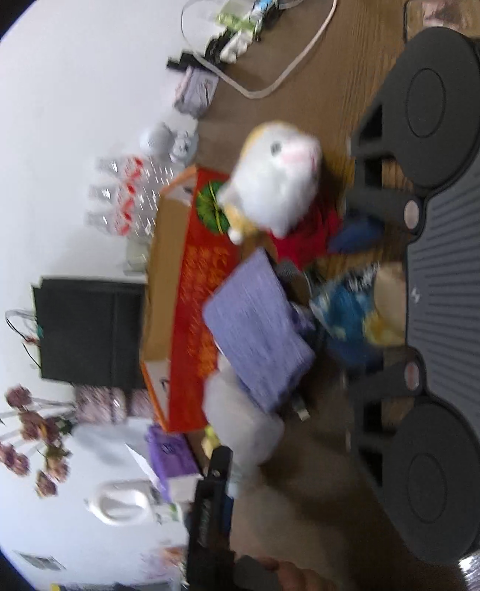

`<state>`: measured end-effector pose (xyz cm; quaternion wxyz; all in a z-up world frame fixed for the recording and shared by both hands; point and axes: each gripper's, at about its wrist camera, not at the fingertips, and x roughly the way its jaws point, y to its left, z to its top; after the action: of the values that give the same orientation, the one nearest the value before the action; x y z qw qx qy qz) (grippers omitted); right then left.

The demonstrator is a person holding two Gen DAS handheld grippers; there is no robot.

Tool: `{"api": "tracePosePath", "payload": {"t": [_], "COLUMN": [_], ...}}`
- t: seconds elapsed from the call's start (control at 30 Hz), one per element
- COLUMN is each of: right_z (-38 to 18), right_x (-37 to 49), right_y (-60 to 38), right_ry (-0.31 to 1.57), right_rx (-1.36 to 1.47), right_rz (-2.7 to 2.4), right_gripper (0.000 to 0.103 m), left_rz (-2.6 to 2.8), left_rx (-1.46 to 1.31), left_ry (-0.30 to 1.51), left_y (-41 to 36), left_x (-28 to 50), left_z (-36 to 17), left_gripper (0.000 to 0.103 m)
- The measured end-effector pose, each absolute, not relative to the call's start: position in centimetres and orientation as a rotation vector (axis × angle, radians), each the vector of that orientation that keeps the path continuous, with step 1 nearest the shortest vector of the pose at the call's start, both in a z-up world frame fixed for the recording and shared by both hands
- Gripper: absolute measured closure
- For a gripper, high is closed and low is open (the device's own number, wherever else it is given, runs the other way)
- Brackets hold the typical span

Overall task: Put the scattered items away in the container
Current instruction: 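Grasp the clear plastic bag with the left gripper while the right gripper grasps the blue packet, then carry both items over the cardboard box and open both grippers to drop them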

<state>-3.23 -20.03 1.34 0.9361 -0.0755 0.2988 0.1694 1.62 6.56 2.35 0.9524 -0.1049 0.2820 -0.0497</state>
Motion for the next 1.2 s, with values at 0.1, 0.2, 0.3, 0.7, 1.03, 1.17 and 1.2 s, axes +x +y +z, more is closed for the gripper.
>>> {"api": "tracePosePath", "payload": {"t": [0.1,0.2,0.3,0.7,1.03,1.17,1.2], "right_z": [1.3,1.7,2.8,12.5,14.8,11.0,9.7], "right_x": [-3.1,-3.7,-4.5,-0.6,20.7,27.3,28.3], "right_y": [-19.7,-19.8,-20.3,-23.8,-20.2,-19.5,-19.2], "right_ry": [0.617,0.602,0.562,0.378,0.568,0.786,0.846], "right_rx": [-0.145,-0.114,-0.074,0.076,-0.017,0.015,0.002], "right_rz": [0.385,0.414,0.414,0.493,0.417,0.42,0.414], "right_gripper": [0.09,0.097,0.097,0.097,0.097,0.097,0.097], "left_rz": [-0.091,-0.104,-0.095,-0.089,-0.014,-0.026,-0.033], "left_rx": [-0.216,-0.207,-0.223,-0.109,-0.039,-0.087,-0.071], "left_ry": [0.58,0.572,0.543,0.366,0.527,0.692,0.714], "left_y": [6.8,6.8,6.7,4.4,3.2,3.8,3.8], "left_x": [1.6,0.6,-1.5,-0.3,19.8,23.8,24.1], "left_z": [2.3,2.3,2.8,10.3,12.1,9.1,8.4], "left_gripper": [0.053,0.063,0.066,0.065,0.064,0.064,0.064]}}
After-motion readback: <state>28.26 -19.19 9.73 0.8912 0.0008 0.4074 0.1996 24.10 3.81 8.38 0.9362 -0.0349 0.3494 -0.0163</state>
